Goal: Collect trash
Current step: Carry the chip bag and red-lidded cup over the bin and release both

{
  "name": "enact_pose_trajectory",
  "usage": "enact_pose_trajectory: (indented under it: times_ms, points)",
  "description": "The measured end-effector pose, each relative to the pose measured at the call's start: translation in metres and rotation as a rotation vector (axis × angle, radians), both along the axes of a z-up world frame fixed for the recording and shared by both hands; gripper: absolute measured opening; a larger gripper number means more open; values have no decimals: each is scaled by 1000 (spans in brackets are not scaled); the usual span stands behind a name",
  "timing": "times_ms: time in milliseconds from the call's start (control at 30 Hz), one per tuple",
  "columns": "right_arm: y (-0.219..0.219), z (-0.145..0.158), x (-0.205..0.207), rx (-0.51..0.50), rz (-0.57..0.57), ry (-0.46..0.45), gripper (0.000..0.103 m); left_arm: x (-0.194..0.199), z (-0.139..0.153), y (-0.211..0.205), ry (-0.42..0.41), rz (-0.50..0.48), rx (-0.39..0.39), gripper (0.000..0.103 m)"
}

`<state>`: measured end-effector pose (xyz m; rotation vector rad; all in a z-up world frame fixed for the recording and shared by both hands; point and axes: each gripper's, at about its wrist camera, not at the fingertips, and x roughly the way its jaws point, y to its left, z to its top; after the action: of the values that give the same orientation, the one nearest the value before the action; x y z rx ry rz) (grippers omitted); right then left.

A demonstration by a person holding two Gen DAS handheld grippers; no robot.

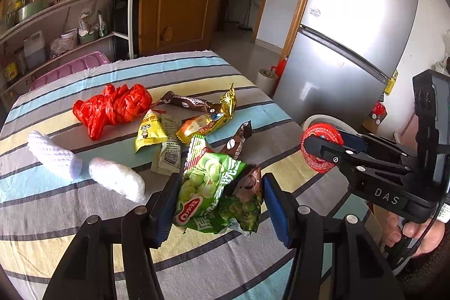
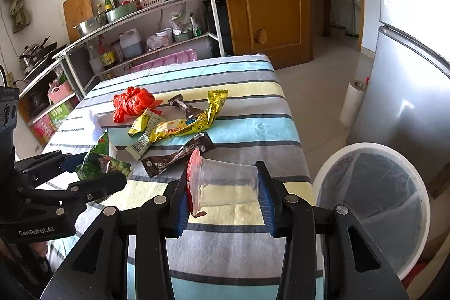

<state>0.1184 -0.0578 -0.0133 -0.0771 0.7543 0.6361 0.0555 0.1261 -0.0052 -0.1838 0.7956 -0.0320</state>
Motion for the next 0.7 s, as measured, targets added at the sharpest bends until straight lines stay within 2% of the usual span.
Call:
enact_pose_trajectory:
  times_ms: [367,700]
  points:
    - [-64,20,-9,6,-154,-51,42,26,20,-51,-44,-106,16,59]
    - [-130,26,-14,-4,-311,-71,42,52,23,-116,-57,-220,45,59]
